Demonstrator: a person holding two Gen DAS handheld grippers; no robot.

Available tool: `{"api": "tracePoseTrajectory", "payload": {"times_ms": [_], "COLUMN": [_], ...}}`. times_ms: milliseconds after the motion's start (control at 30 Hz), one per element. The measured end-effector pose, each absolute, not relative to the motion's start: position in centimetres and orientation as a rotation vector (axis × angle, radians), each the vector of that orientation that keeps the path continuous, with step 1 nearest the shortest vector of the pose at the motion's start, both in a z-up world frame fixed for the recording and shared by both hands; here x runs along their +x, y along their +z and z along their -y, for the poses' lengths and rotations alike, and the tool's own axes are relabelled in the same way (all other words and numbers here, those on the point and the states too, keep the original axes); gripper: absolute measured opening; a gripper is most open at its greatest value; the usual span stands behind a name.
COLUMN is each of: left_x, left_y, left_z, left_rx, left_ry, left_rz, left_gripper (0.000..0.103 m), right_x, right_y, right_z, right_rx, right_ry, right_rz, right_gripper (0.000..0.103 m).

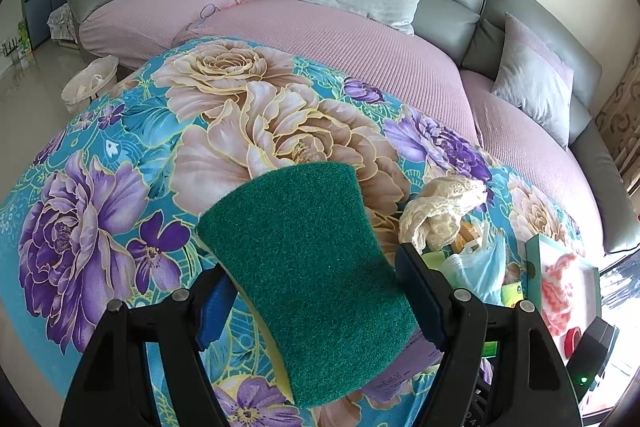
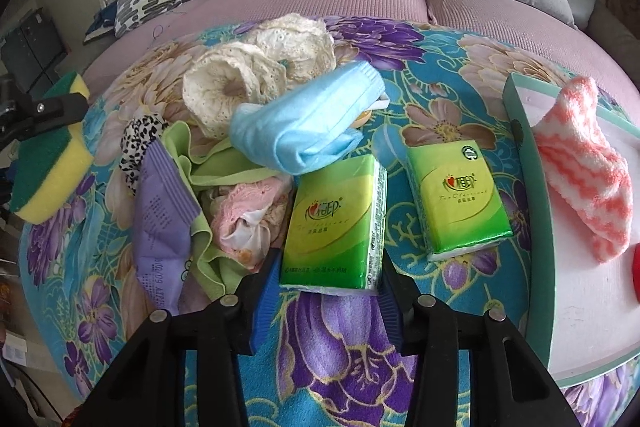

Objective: Organize soft objects
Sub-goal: 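Grasp a green tissue pack with the right tool while the left tool holds the sponge, then carry the sponge and tissue pack into the white tray and open both tools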

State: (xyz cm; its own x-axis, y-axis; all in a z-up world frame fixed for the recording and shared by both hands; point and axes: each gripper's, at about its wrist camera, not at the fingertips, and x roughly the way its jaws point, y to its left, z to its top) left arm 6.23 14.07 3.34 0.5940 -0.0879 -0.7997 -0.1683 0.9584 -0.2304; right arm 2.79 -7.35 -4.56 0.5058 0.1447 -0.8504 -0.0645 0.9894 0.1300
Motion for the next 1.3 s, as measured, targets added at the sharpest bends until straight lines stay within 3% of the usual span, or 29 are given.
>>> {"api": "tracePoseTrajectory", "payload": {"times_ms": [633, 1300], "left_x": [5.7, 4.3], "left_y": [6.7, 4.1], "left_z": [-6.7, 12.9], "left_rx": [-0.189, 0.019], "left_ry": [-0.132, -0.609], "left_rz": [-0.862, -0.934], "left_gripper": [0.078, 0.078], "right_x": [-0.7, -5.5], "right_y": [2.3, 2.1], "right_z": [15.1, 30.6], "right_rx": [0.243, 0.466], "right_ry": [0.001, -0.378], "right_rz": [-0.806, -0.729], "right_gripper": [0.046, 0.046]}}
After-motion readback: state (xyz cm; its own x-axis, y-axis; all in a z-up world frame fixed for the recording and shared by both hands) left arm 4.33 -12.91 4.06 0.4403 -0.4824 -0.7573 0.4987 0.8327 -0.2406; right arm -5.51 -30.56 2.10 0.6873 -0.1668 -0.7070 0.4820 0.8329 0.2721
